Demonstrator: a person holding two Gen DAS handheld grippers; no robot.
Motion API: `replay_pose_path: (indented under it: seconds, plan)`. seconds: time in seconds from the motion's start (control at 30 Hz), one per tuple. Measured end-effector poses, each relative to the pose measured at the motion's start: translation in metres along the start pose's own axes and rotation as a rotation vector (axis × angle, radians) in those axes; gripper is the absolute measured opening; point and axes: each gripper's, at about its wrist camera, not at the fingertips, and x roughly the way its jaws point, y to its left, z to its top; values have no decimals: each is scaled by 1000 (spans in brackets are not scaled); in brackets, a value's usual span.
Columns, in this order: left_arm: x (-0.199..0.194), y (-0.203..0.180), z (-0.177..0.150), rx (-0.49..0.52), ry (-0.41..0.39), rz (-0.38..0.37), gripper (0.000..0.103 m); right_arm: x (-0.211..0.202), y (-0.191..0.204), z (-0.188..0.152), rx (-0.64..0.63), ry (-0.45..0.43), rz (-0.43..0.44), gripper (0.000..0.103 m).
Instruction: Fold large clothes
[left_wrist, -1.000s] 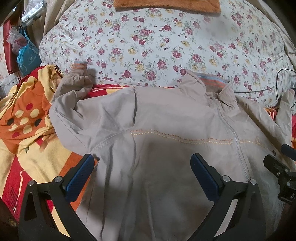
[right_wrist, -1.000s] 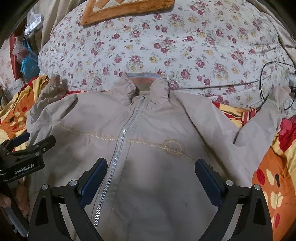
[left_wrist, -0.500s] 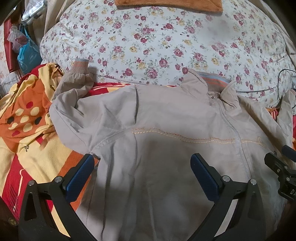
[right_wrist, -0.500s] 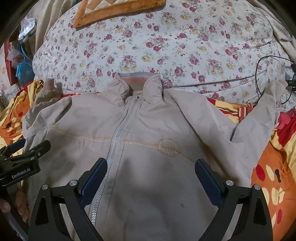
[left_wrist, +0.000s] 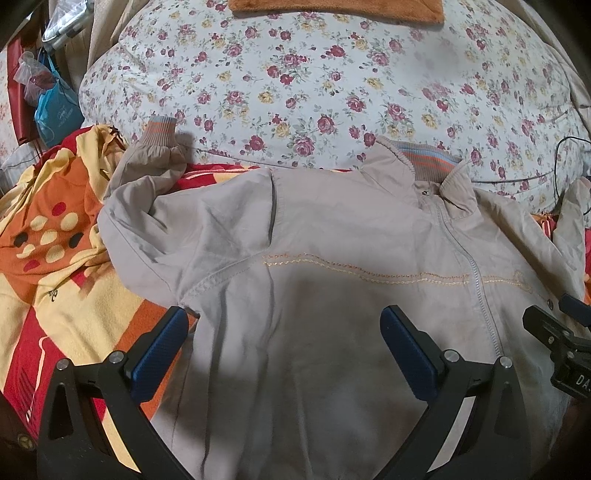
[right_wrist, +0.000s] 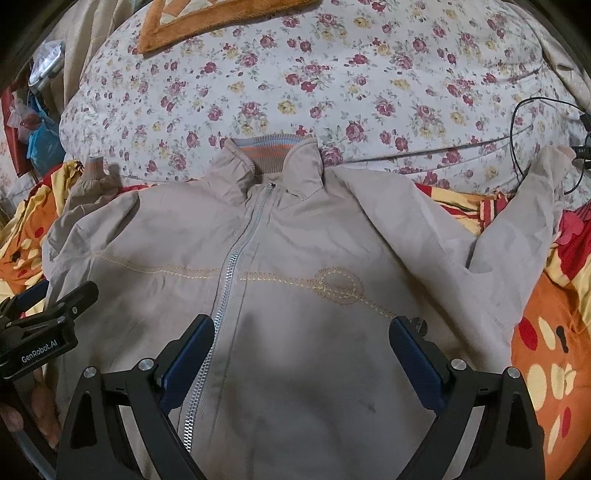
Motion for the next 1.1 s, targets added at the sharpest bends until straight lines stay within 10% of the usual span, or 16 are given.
replay_pose_path:
  seconds: [1.1]
  plan:
    - [-14, 17, 10, -33, -18, -38, 103, -2, 6, 0, -16, 35, -11, 97]
